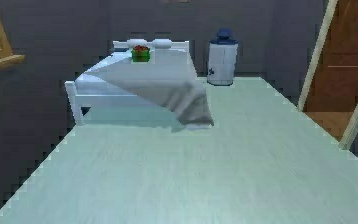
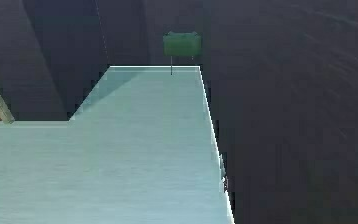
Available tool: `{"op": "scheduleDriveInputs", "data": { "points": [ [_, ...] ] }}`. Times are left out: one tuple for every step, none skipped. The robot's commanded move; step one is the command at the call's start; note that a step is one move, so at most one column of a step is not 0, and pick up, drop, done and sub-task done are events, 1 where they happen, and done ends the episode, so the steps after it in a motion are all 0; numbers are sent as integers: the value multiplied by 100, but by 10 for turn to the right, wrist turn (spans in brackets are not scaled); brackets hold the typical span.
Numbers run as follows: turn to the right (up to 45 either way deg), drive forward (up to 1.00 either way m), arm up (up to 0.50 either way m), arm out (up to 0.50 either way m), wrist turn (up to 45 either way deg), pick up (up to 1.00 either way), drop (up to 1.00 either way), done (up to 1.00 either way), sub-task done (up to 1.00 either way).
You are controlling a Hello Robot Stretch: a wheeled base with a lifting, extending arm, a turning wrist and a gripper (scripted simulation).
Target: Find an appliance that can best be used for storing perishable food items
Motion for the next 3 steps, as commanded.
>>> {"op": "scheduleDriveInputs", "data": {
  "points": [
    [0, 20, 0, 0, 0, 0, 0, 0, 0],
    [300, 0, 0, 0, 0, 0, 0, 0, 0],
    [0, 100, 0, 0, 0, 0, 0, 0, 0]
  ]
}}
